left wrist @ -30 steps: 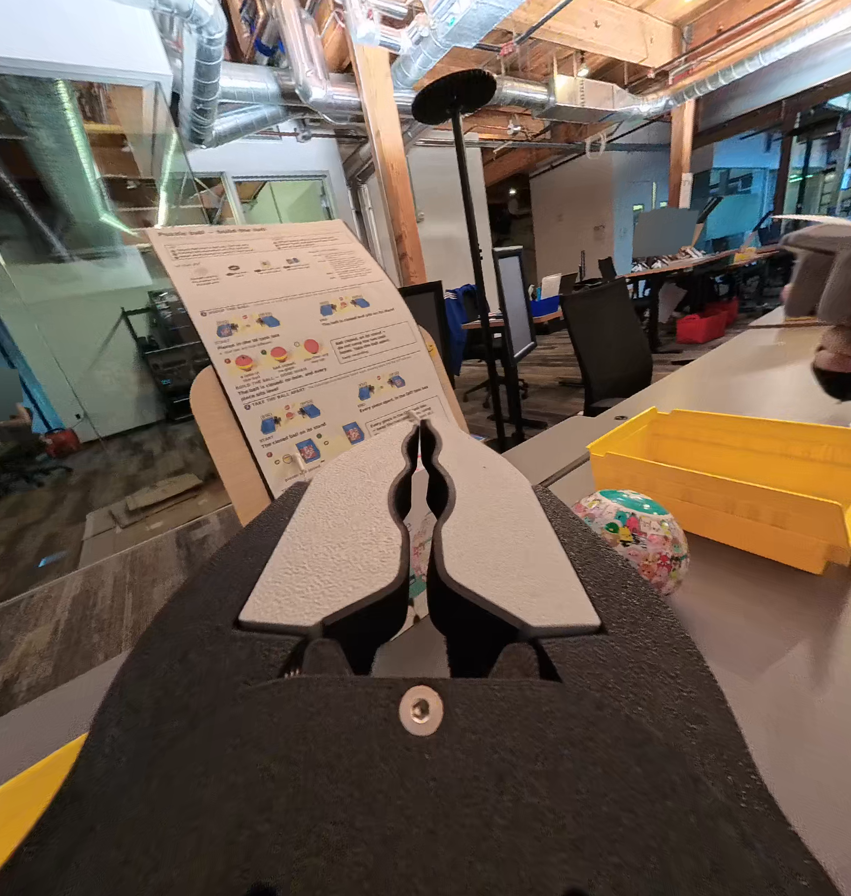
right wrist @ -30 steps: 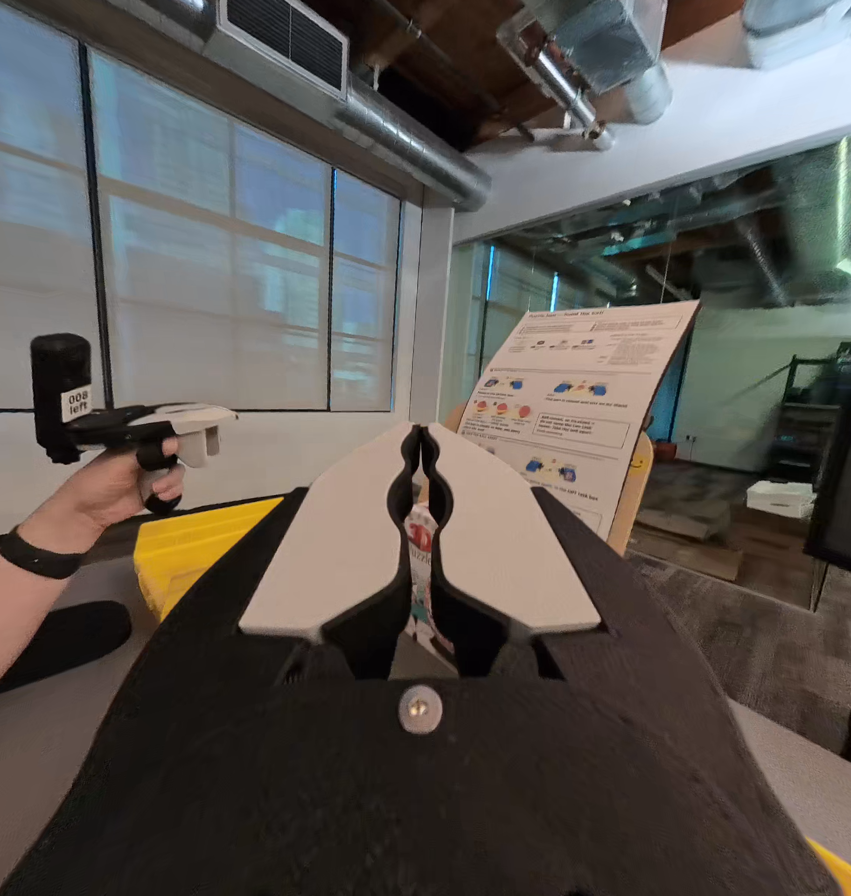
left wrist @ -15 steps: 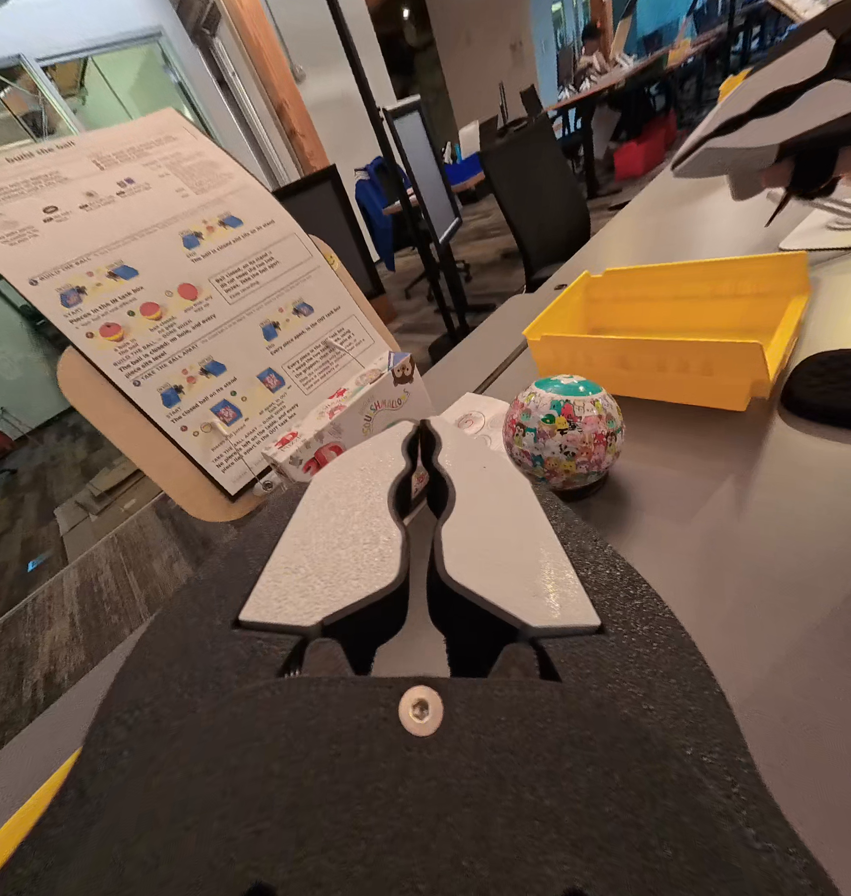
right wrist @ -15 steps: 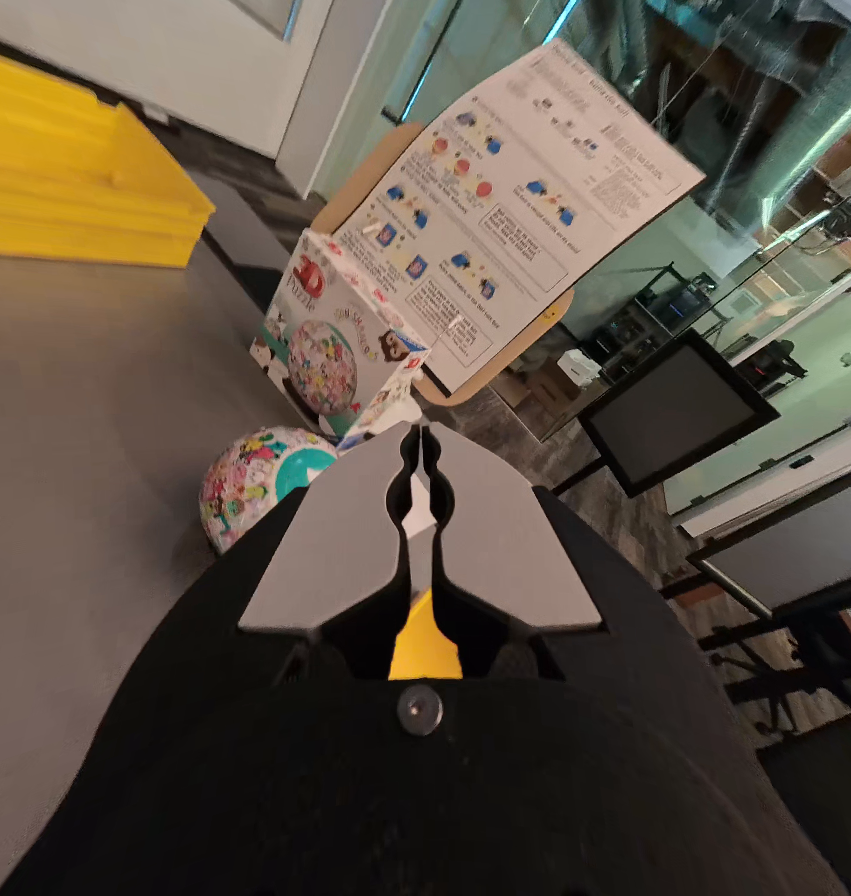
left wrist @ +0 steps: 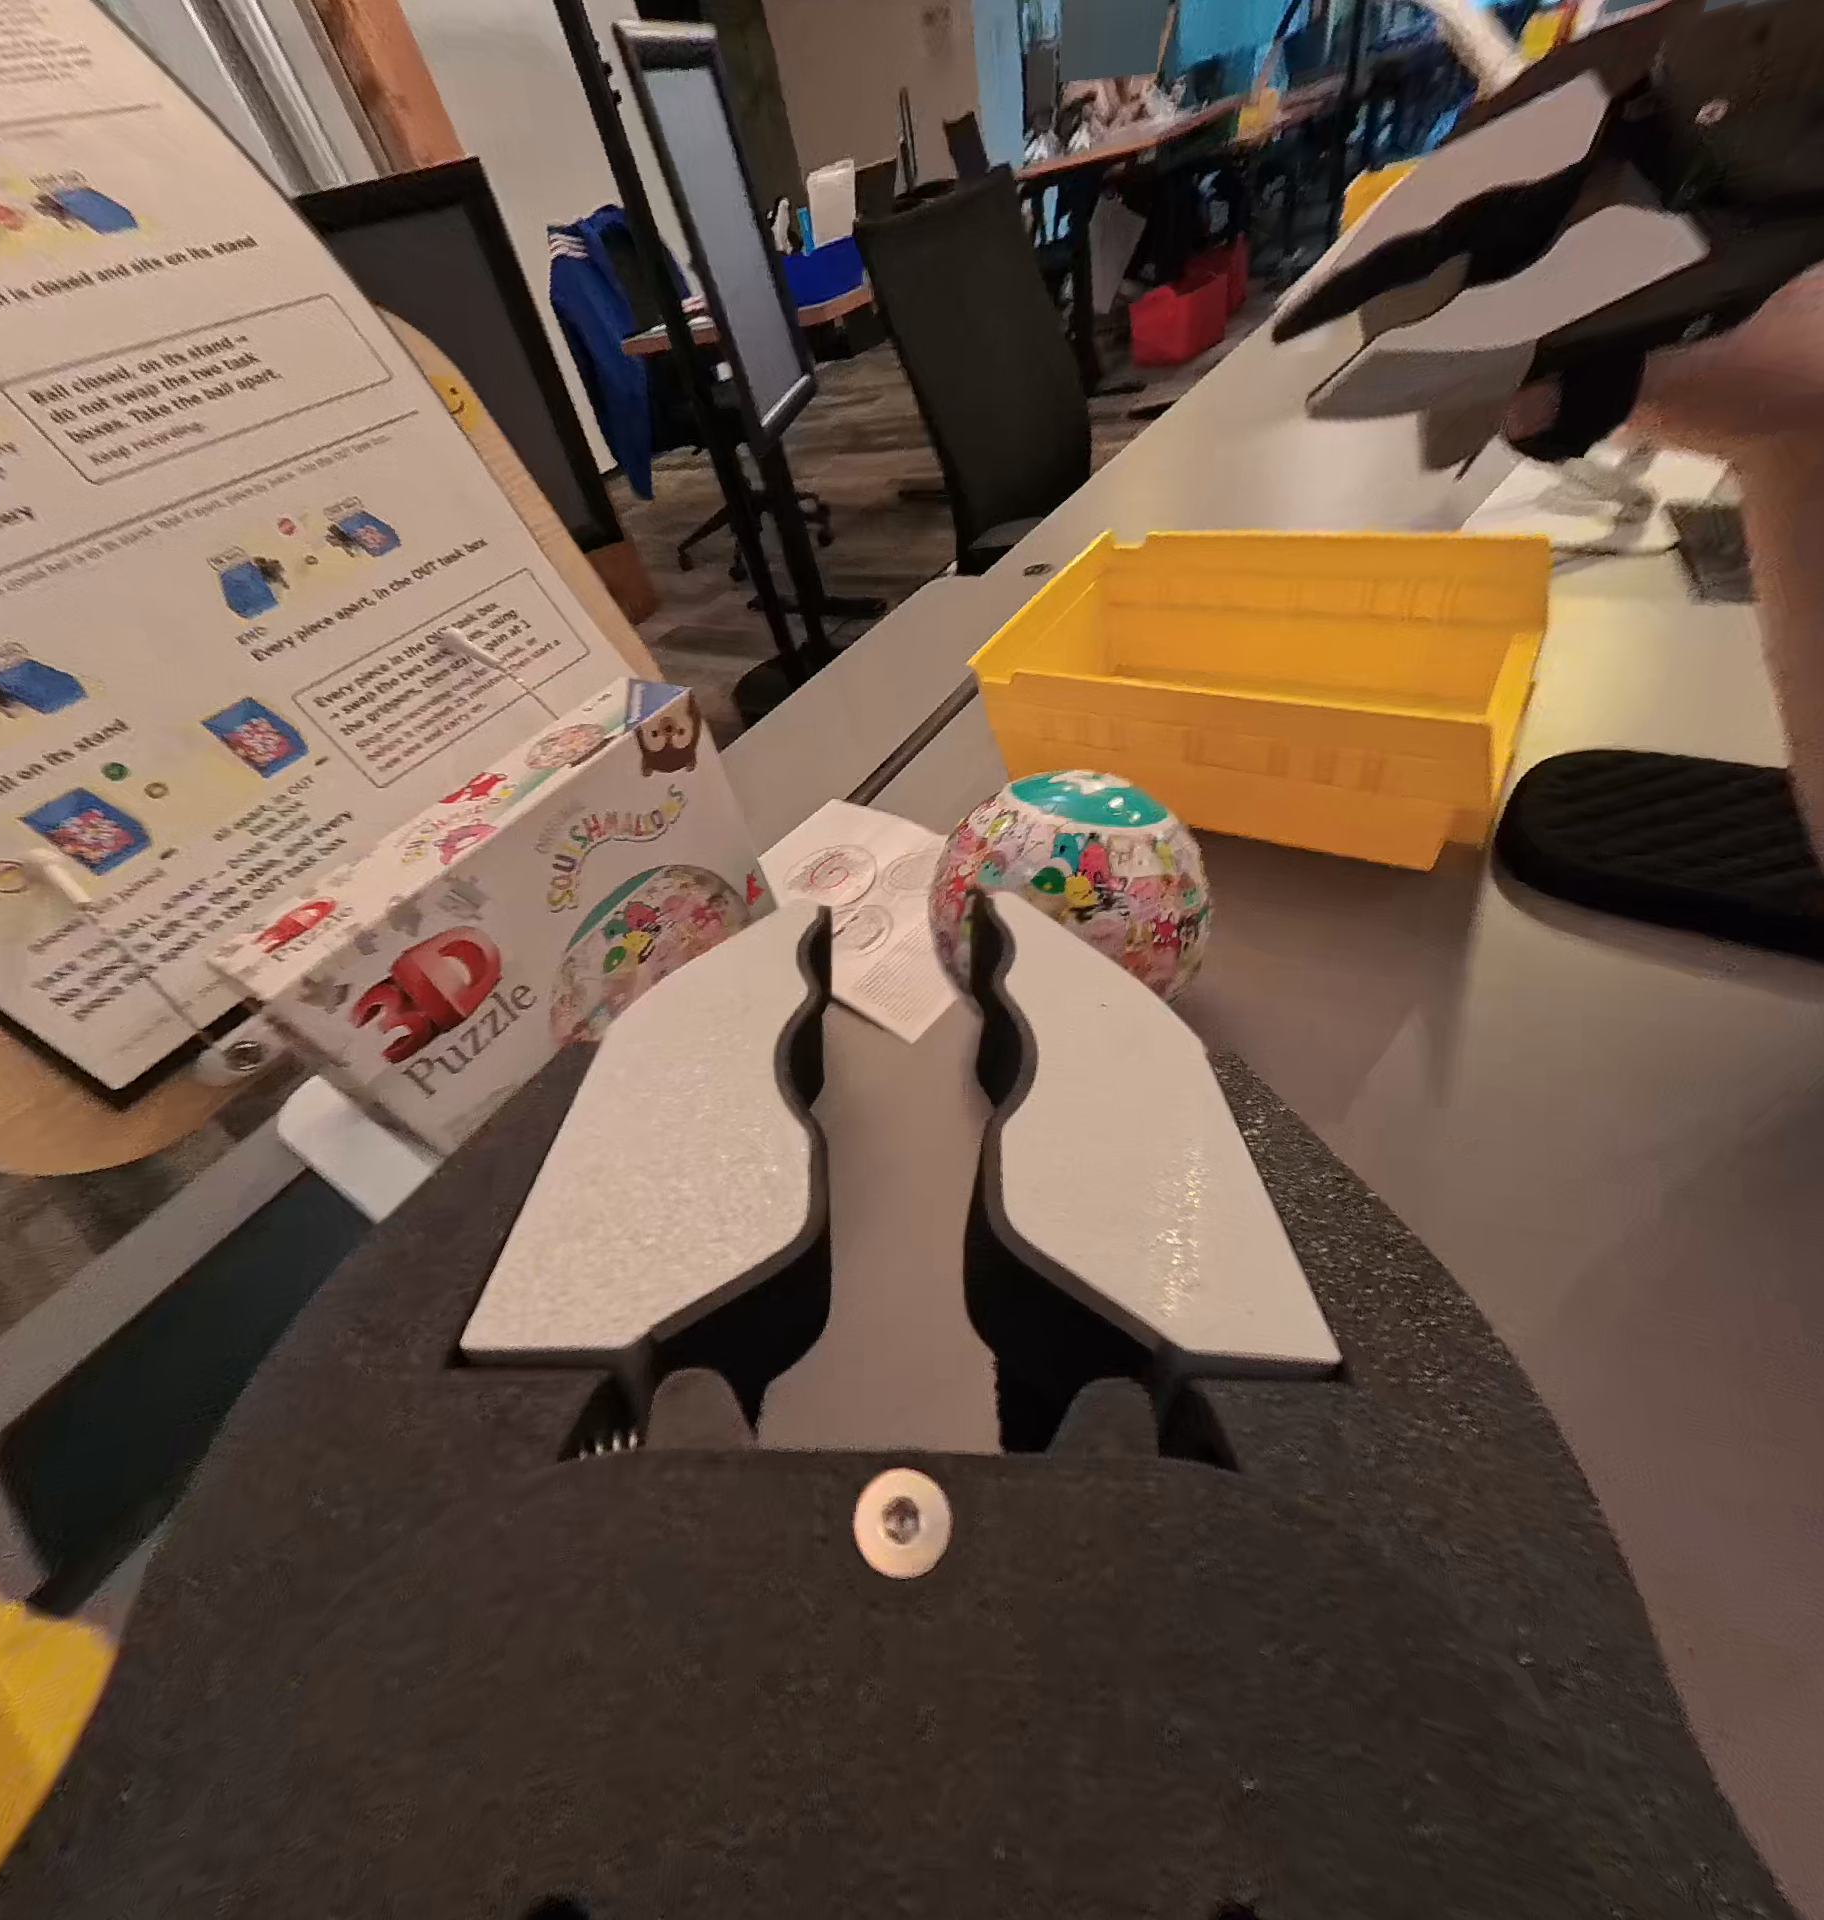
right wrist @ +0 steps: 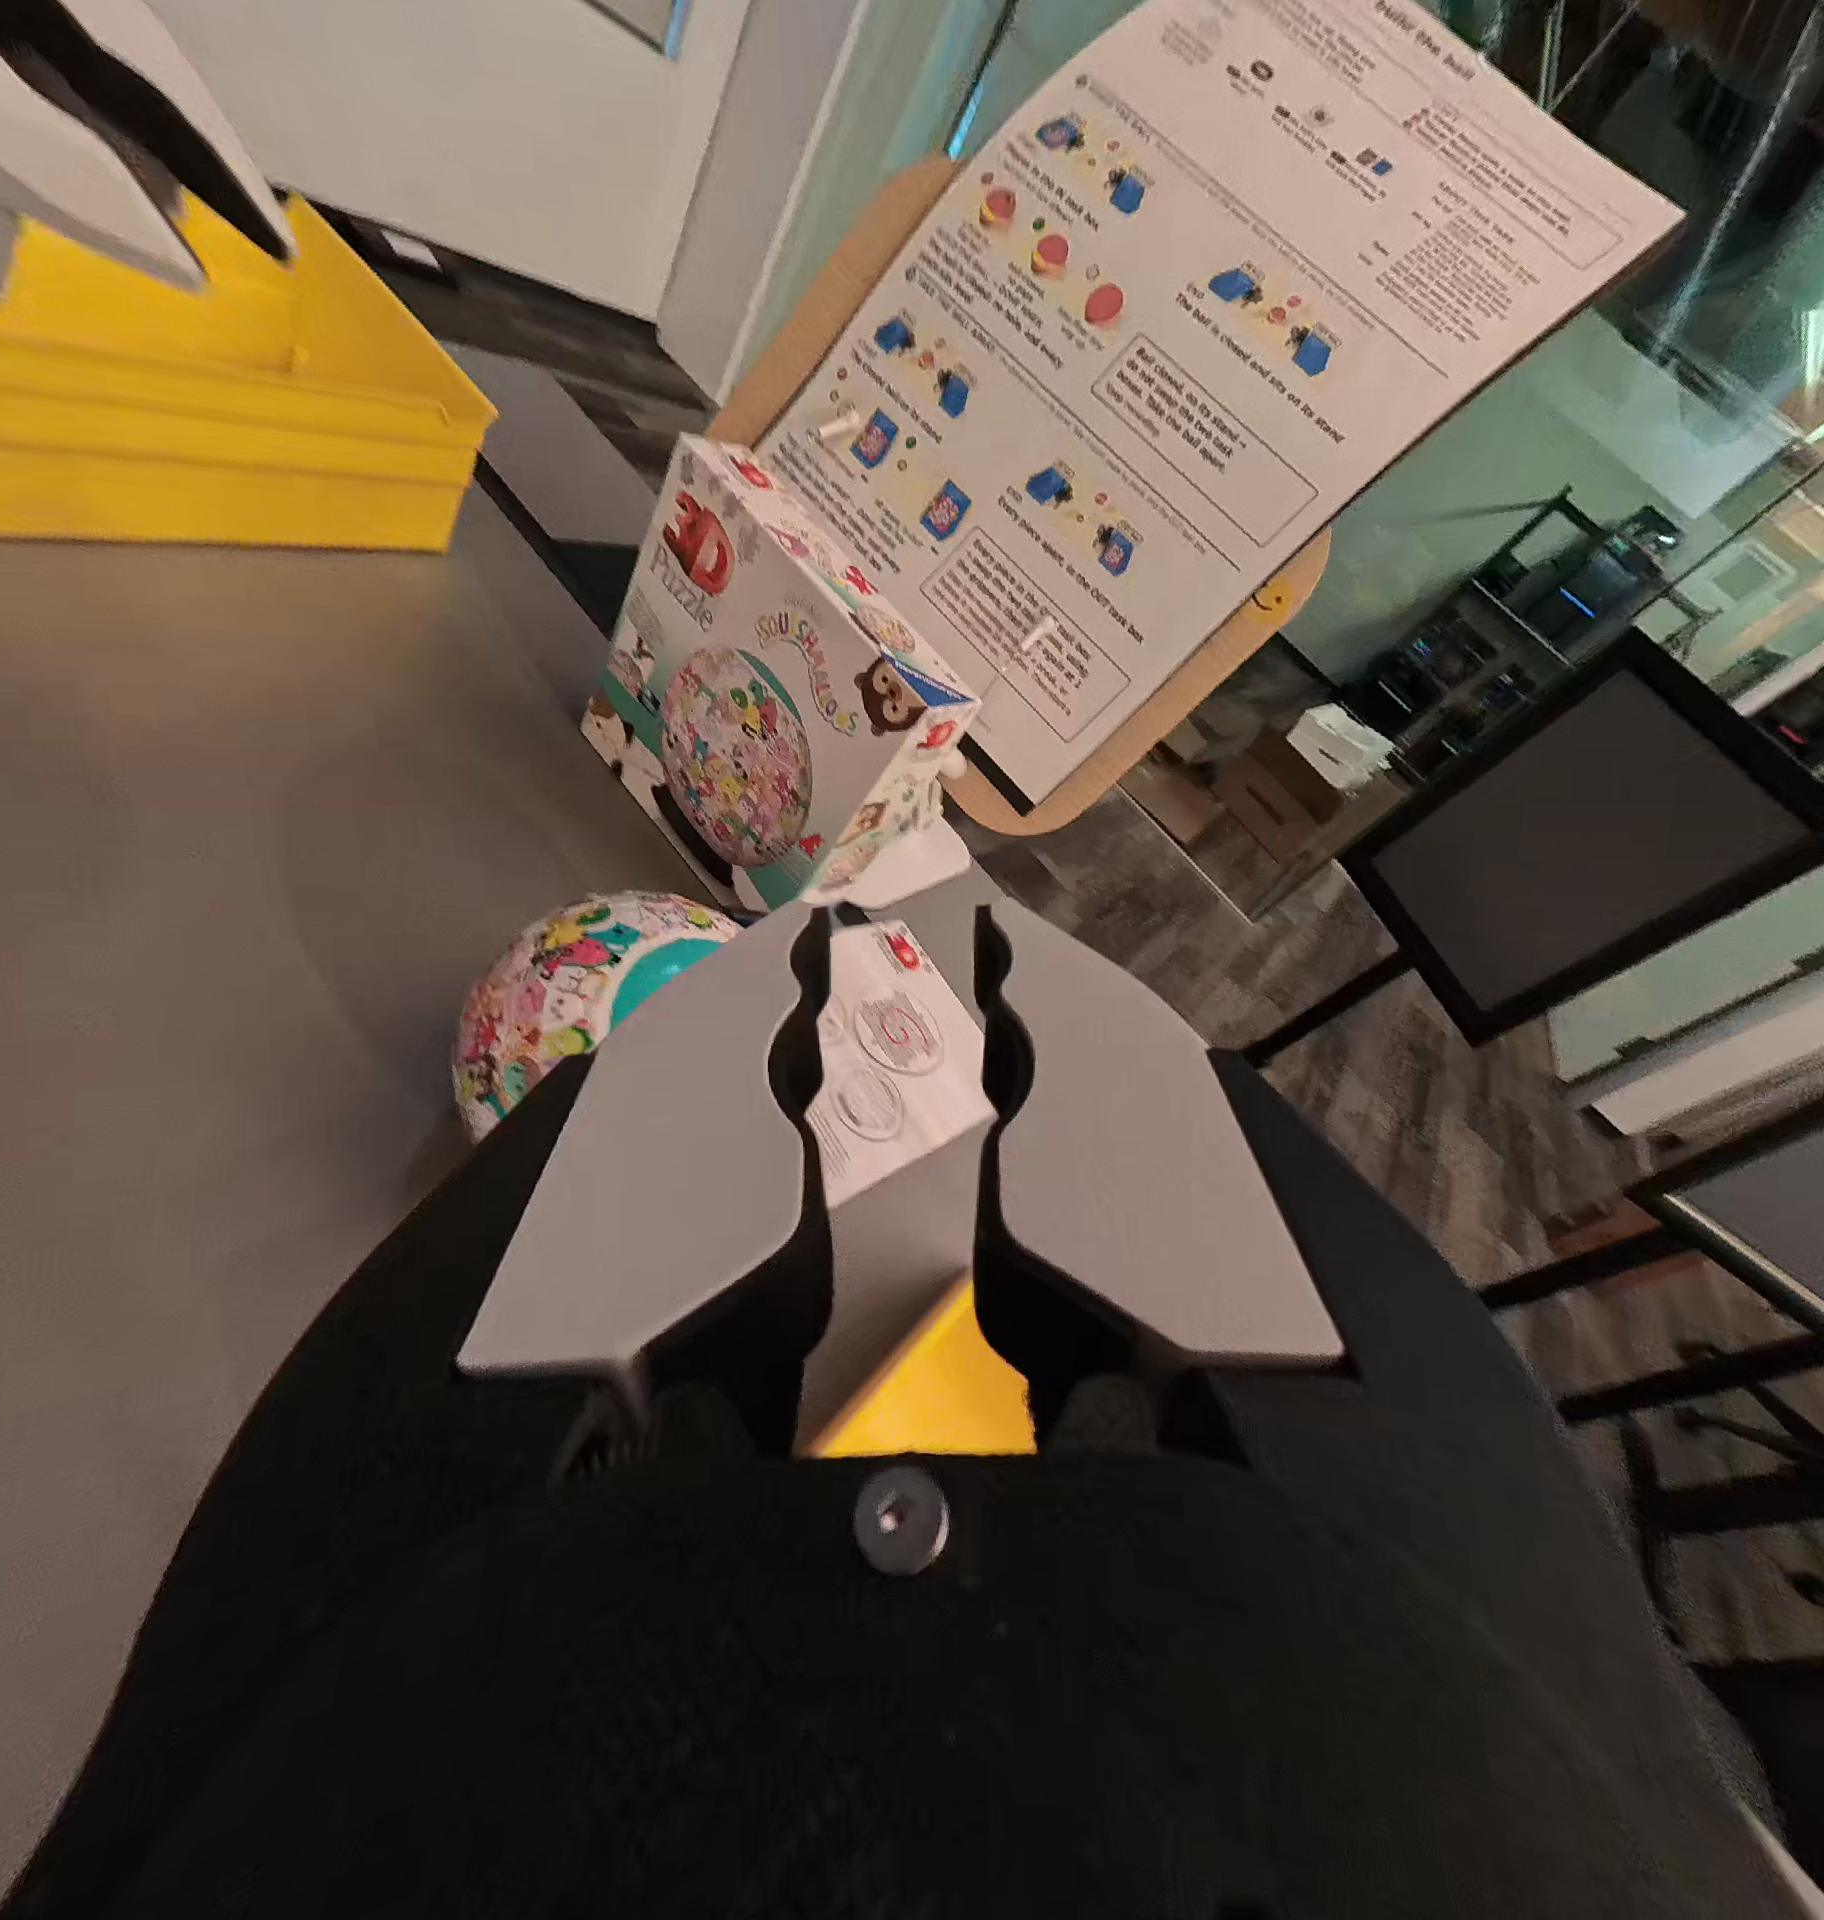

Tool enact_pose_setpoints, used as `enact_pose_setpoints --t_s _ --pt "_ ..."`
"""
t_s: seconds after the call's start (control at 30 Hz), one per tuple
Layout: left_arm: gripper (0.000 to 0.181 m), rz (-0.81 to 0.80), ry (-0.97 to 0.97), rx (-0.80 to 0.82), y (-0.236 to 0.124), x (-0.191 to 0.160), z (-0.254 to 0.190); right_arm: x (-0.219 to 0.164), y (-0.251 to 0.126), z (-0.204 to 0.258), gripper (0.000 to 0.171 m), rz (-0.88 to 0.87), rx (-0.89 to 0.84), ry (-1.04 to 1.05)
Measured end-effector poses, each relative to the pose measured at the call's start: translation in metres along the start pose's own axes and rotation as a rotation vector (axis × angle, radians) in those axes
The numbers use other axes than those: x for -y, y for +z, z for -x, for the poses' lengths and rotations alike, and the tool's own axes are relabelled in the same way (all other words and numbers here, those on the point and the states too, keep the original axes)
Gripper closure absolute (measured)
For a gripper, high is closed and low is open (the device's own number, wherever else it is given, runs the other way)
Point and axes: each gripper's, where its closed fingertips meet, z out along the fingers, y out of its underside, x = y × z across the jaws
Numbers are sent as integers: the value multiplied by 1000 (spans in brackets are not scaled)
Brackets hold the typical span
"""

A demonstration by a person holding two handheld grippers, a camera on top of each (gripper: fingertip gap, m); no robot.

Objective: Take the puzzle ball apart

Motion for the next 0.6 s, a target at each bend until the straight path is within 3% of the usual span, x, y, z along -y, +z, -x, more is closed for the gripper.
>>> enact_pose_setpoints --t_s 0.17,0.3,0.47,0.6 --pt "143 -95 -170 -123 16 -7 0 18 2 5 119 -174 74 138" --pt "128 -114 -163 -177 33 -25 -2 19 6 23 94 -284 133 327" --pt "100 -159 -165 -270 56 -39 -22 -28 12 59 78 -198 22 329" --pt "86 -42 -104 -316 80 -77 -38 -66 22 100 72 -127 39 409"
